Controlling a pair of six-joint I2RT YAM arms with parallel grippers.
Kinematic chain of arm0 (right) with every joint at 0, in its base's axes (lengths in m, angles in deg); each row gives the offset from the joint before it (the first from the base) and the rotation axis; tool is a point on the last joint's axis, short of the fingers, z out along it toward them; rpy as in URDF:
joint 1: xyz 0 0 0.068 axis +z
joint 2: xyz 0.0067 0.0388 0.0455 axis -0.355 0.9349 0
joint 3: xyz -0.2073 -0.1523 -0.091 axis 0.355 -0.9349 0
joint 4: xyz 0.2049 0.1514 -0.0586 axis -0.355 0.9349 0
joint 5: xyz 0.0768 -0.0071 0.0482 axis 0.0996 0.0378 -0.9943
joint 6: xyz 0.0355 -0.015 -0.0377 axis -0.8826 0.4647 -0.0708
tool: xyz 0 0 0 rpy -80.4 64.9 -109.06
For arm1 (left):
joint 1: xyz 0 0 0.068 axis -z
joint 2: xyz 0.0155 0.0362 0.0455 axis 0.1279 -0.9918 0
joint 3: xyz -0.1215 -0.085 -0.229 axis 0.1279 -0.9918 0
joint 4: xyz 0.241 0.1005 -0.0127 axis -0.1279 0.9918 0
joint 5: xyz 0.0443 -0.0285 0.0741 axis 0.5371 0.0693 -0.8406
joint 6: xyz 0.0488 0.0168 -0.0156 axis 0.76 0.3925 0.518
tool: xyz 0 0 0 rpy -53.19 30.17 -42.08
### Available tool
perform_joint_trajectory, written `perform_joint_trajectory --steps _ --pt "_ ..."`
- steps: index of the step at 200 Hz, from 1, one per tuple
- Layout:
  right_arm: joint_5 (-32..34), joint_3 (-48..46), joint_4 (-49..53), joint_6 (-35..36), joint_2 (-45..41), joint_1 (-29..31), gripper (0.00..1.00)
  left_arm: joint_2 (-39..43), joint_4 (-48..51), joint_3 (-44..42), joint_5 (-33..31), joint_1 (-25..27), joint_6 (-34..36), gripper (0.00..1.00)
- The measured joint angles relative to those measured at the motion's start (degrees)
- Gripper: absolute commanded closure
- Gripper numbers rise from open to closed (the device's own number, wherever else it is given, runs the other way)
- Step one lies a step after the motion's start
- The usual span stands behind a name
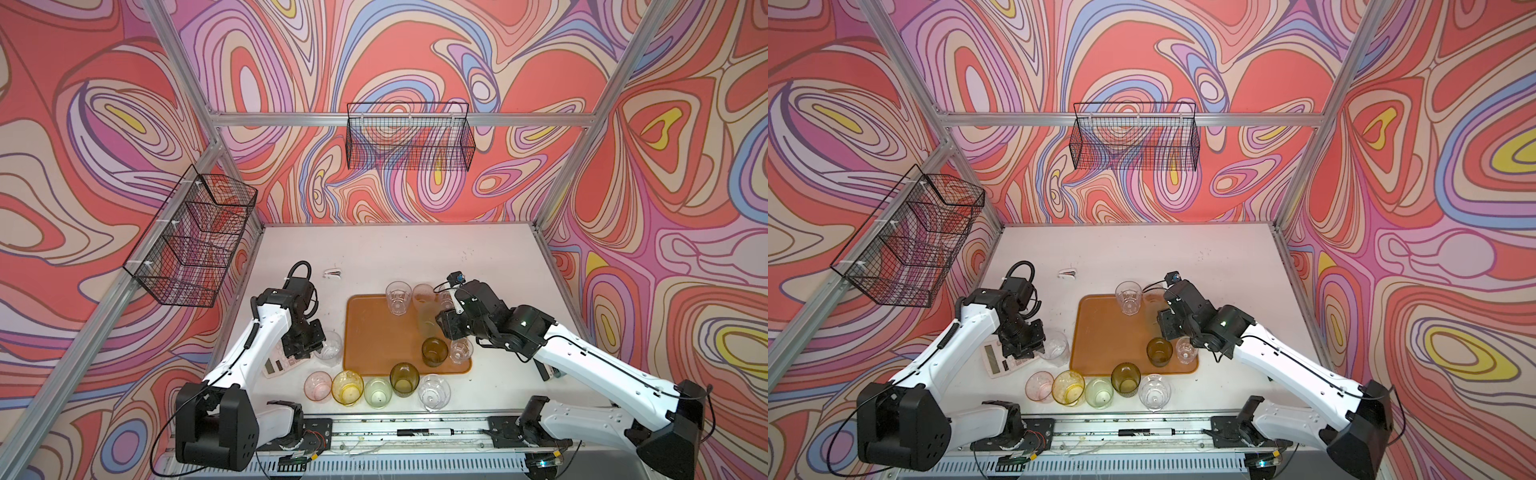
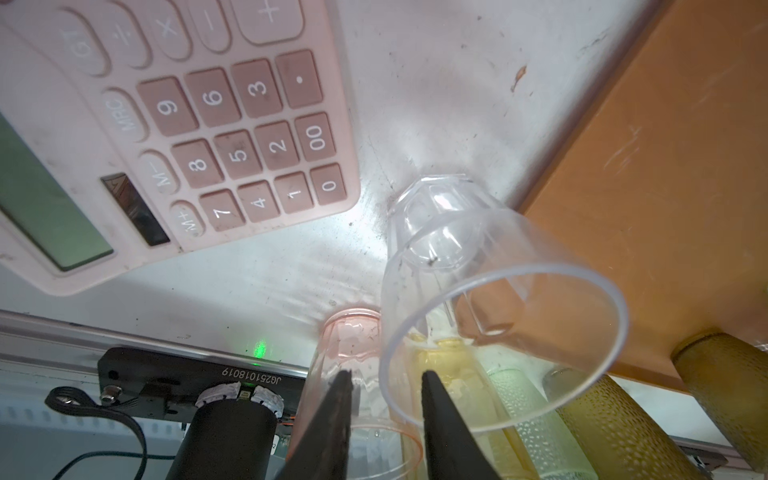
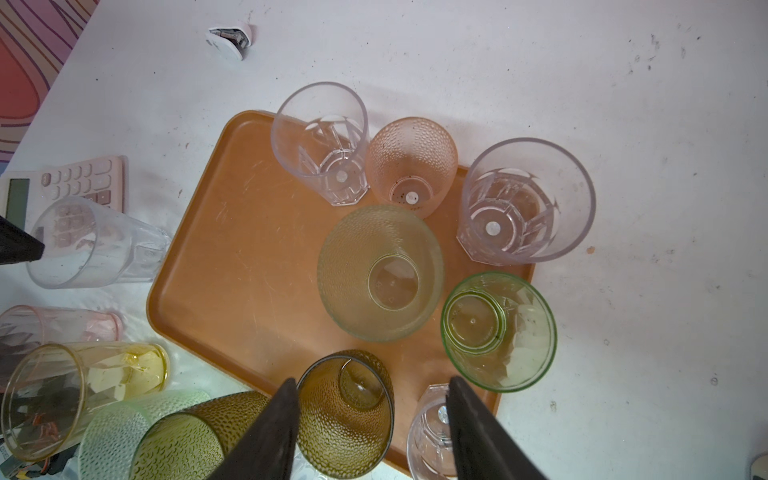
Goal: Place the glasses into the tray
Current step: 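Close left gripper on that clear glass rim and lift it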
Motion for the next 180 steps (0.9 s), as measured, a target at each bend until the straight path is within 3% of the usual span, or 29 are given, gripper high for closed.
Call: perform_joint_trajectory --steps 35,180 --pt "0.1 0.0 -0.1 0.0 0.0 0.0 0.40 -0.2 -0.9 -0.2 0.0 0.0 0.1 0.81" --pt "0.0 -0.2 -0.1 -1.0 0.0 0.0 0.40 -1.1 -1.6 -0.3 -0.8 -0.2 0.5 0.95"
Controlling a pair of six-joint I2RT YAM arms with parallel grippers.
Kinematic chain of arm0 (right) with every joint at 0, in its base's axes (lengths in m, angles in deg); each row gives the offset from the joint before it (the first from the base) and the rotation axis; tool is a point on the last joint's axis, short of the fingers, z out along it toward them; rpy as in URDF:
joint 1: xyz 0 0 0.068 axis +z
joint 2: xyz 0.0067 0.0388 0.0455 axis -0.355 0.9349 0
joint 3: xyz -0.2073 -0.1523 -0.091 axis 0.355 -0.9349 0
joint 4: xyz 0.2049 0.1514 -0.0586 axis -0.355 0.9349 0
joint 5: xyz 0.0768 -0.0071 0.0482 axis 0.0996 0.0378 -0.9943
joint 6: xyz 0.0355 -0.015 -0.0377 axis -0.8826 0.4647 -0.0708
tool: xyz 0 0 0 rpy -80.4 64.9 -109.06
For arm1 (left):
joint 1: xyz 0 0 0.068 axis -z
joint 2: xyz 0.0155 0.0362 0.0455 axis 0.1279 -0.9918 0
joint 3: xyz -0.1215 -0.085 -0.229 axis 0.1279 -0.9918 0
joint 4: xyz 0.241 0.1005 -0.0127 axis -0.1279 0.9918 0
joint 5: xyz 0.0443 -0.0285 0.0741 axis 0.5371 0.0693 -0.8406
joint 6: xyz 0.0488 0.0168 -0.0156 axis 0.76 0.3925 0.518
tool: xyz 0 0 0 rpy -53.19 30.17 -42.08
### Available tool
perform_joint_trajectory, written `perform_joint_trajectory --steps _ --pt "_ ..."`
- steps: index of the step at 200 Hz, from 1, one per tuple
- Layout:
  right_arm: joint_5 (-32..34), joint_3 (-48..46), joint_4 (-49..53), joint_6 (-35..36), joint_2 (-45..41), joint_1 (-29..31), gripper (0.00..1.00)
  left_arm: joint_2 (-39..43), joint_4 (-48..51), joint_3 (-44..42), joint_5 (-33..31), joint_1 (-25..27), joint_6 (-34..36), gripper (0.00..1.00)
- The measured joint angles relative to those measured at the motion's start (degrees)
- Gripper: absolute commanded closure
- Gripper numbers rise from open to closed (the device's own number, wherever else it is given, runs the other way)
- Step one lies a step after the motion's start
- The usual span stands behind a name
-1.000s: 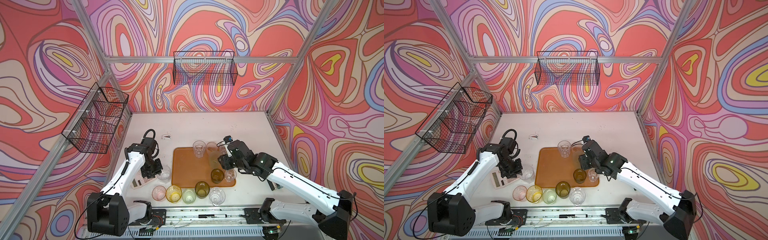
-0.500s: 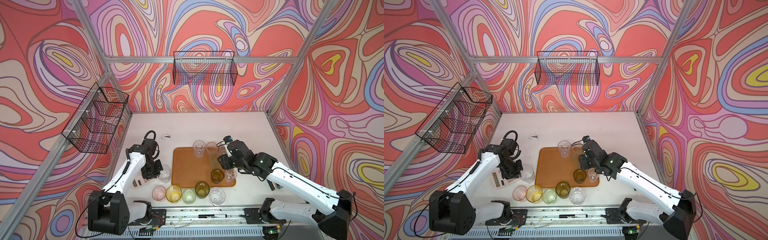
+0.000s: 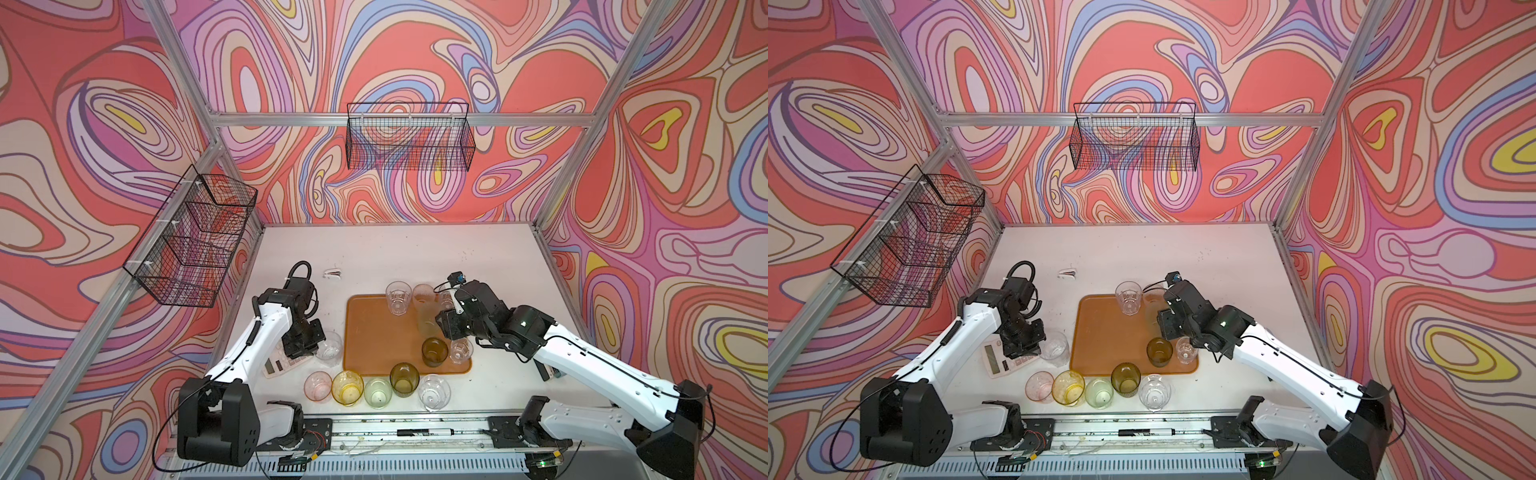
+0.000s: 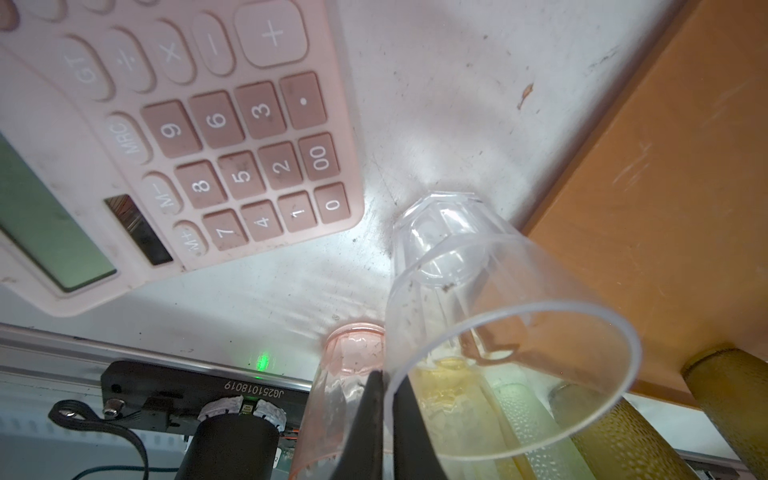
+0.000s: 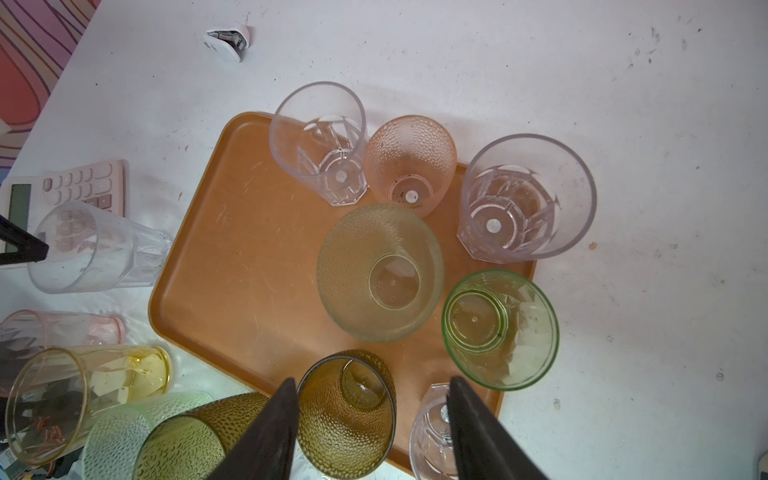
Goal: Place the glasses into the tray
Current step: 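Close left gripper on that clear glass rim and lift it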
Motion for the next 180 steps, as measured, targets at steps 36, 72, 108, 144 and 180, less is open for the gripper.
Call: perform_joint_trajectory --steps 36,72,108,144,180 --pt "0.0 0.0 0.0 -0.1 0.0 0.0 0.40 0.0 0.1 0.0 0.0 0.0 0.3 1.00" --pt "0.1 0.0 0.3 -0.1 -0.6 0.0 0.41 0.0 1.1 2.1 -0.5 0.0 1.4 1.00" --pt "0.3 0.0 0.4 -0.1 -0.8 0.0 0.41 0.0 2.8 7.2 -0.5 0.0 2.8 1.00" --pt "0.3 0.0 0.4 -0.1 -0.8 0.0 0.41 0.2 4.2 11.1 -0.7 0.0 3.9 1.00" --pt "0.2 0.0 0.4 -0.1 -0.8 0.0 0.41 -0.4 5.2 14.1 0.2 0.2 4.7 1.00"
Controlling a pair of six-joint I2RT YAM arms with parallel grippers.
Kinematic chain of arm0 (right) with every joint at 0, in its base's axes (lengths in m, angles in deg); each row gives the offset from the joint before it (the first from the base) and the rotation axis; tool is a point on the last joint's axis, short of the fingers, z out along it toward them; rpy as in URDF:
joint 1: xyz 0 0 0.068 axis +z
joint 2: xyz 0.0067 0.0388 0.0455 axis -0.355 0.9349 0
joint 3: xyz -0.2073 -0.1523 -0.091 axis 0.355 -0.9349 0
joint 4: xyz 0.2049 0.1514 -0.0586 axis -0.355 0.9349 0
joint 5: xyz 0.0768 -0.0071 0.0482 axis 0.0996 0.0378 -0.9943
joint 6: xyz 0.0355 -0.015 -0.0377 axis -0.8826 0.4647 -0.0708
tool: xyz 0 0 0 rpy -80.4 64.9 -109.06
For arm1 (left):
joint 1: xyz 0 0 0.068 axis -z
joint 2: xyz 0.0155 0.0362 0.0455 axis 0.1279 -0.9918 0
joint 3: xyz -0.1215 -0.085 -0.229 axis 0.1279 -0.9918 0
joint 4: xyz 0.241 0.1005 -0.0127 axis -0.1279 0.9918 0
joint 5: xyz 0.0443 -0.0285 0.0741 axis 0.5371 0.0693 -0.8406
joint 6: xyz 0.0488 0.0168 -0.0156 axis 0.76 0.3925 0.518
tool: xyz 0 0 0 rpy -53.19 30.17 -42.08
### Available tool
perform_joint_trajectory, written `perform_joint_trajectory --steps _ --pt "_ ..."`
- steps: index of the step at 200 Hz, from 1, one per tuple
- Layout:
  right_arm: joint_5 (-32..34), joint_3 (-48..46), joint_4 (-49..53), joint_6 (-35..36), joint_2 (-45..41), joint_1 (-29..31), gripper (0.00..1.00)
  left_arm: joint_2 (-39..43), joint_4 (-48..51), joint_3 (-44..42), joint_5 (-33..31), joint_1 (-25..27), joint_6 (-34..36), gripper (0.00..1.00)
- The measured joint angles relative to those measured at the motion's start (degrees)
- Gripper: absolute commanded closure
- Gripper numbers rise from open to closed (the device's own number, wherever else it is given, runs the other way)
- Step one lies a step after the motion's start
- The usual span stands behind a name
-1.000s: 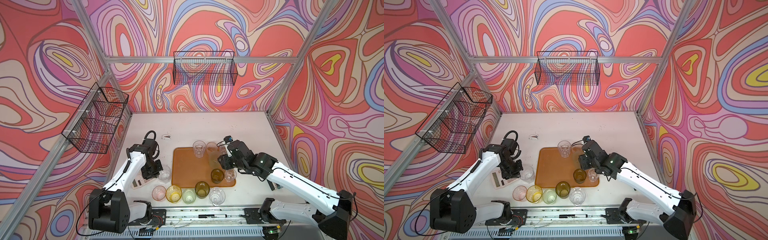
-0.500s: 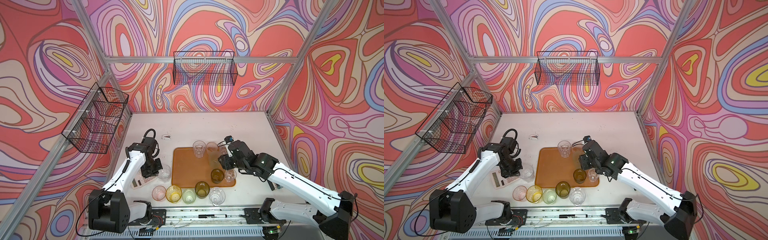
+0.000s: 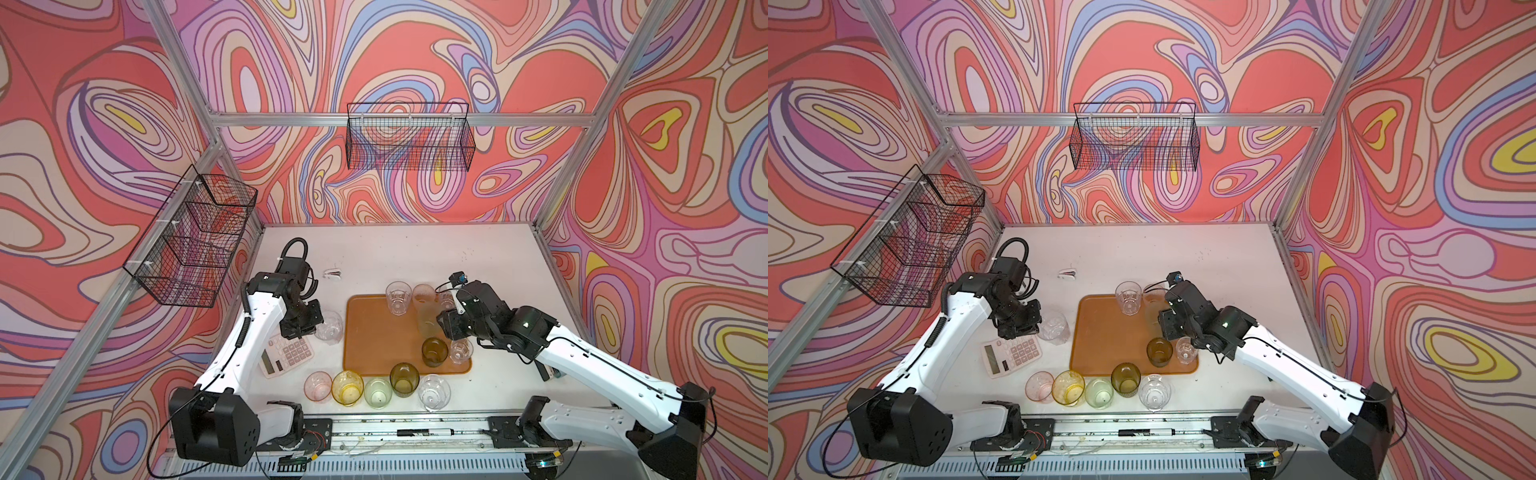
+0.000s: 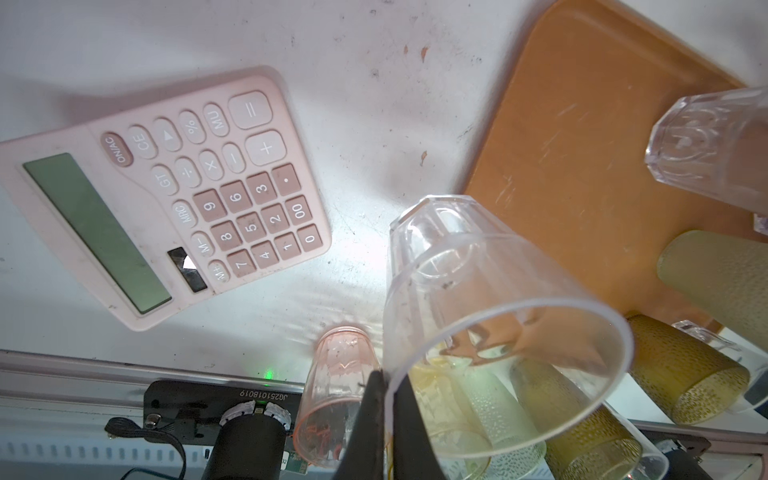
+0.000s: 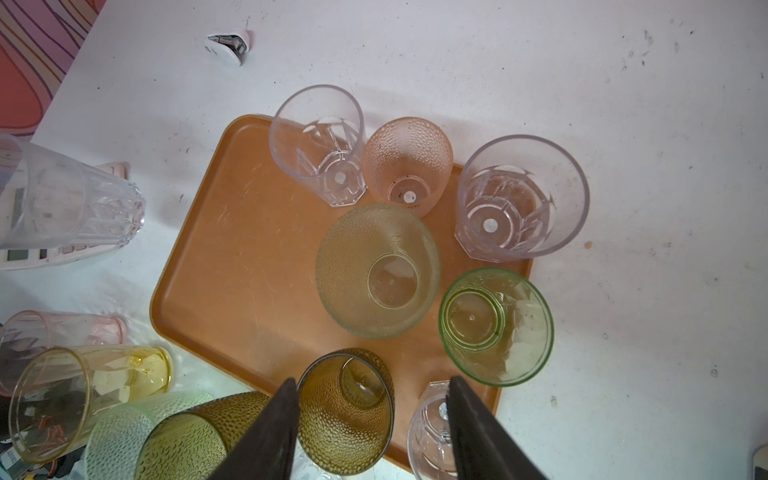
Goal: Place the glasses into the tray
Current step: 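Close left gripper on that clear glass rim and lift it, then carry the clear glass onto the tray beside the other clear glass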
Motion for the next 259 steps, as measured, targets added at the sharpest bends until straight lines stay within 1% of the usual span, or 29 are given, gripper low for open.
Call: perform_joint_trajectory --steps 30,106,154,201,259 --pt "-0.1 0.0 0.0 0.0 0.0 0.0 0.41 -2.2 0.2 3.4 0.4 1.9 0.2 1.00" --pt "-0.1 0.1 1.0 -0.1 0.2 0.0 0.41 -10.4 -1.3 10.3 1.0 11.5 -1.0 1.00" --pt "-0.1 0.1 1.6 -0.1 0.2 0.0 0.41 -15.7 -2.0 14.1 1.0 16.4 -1.4 1.00" --pt "-0.1 0.1 1.7 -0.1 0.1 0.0 0.41 -20.6 -2.6 18.1 1.0 20.0 -1.5 1.00" --pt "0.2 0.1 1.7 -0.1 0.0 0.0 0.42 -26.9 -2.3 23.5 1.0 23.3 -1.3 1.00"
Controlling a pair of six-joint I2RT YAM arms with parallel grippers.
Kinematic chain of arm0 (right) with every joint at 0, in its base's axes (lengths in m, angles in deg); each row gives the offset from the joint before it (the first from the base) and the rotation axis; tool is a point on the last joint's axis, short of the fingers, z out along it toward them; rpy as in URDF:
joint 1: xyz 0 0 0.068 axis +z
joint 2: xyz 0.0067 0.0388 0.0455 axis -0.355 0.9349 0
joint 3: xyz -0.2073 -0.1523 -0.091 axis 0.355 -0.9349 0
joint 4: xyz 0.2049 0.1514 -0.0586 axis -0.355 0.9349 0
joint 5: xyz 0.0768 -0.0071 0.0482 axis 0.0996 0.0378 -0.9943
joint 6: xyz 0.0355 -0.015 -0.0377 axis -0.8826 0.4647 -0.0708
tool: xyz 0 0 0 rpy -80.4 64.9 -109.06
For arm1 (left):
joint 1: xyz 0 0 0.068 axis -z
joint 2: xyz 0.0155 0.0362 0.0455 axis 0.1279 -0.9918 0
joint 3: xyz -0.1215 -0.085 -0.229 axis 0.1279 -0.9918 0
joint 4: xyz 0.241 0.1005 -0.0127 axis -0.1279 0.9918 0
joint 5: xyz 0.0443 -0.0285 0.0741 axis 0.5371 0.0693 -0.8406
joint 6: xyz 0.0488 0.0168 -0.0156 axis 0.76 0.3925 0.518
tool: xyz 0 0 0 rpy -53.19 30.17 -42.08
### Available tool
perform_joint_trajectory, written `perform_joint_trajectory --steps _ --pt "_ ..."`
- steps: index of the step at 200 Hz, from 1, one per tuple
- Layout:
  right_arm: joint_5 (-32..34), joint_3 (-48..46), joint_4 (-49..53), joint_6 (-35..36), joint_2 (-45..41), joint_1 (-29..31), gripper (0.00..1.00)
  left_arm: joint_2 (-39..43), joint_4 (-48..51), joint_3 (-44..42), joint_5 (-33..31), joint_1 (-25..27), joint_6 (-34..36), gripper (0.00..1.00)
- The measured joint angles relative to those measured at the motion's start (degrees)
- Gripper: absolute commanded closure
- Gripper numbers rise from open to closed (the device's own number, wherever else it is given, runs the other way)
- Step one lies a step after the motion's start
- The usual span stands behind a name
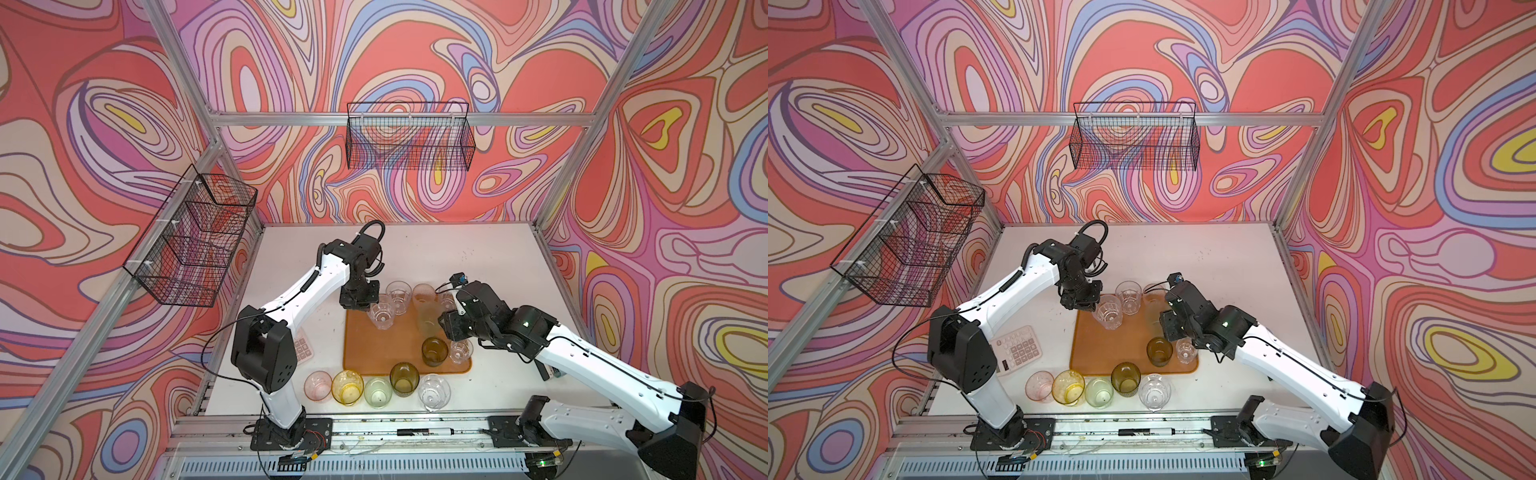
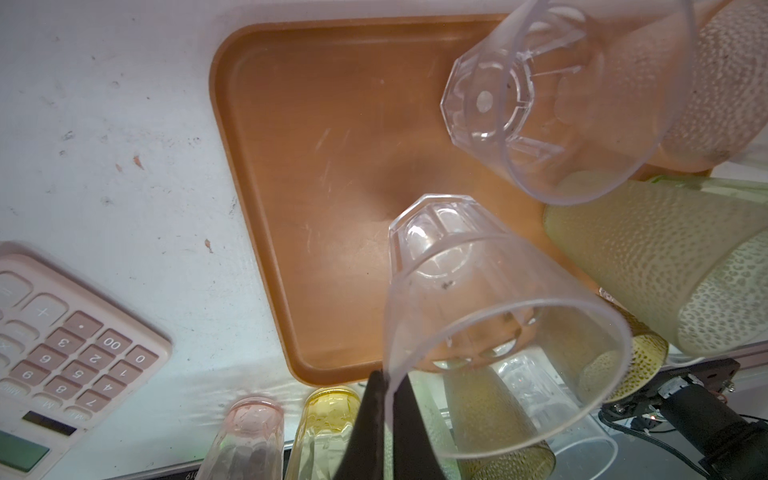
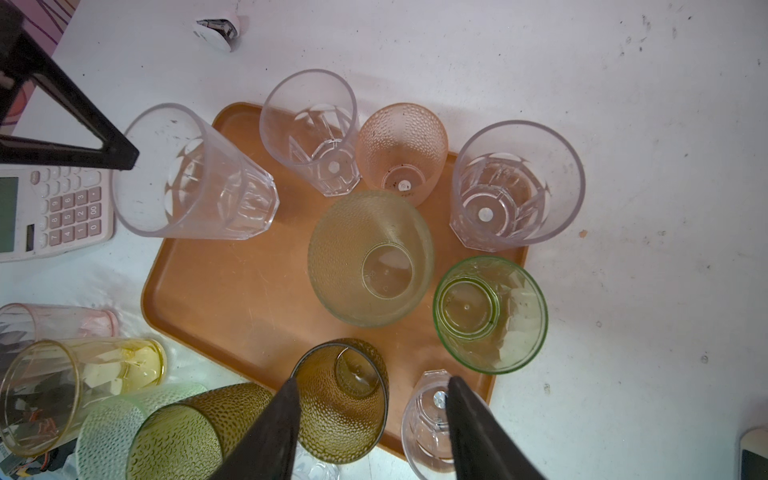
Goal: Place the glasses into the tray
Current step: 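Carry the clear glass onto the tray beside the other clear glass, then lower the clear glass onto the tray and open the left gripper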
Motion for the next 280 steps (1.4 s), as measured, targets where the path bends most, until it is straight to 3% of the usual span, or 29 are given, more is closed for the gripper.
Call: perform_joint_trajectory --steps 119,280 --pt "0.6 0.0 0.2 0.0 -1.9 0.0 0.42 -10.0 2.8 9.4 0.0 6.5 0.4 1.00" --pt "1.1 -0.9 0.9 -0.3 -3.0 0.0 0.42 -15.4 4.1 12.7 -1.5 7.7 0.5 1.00"
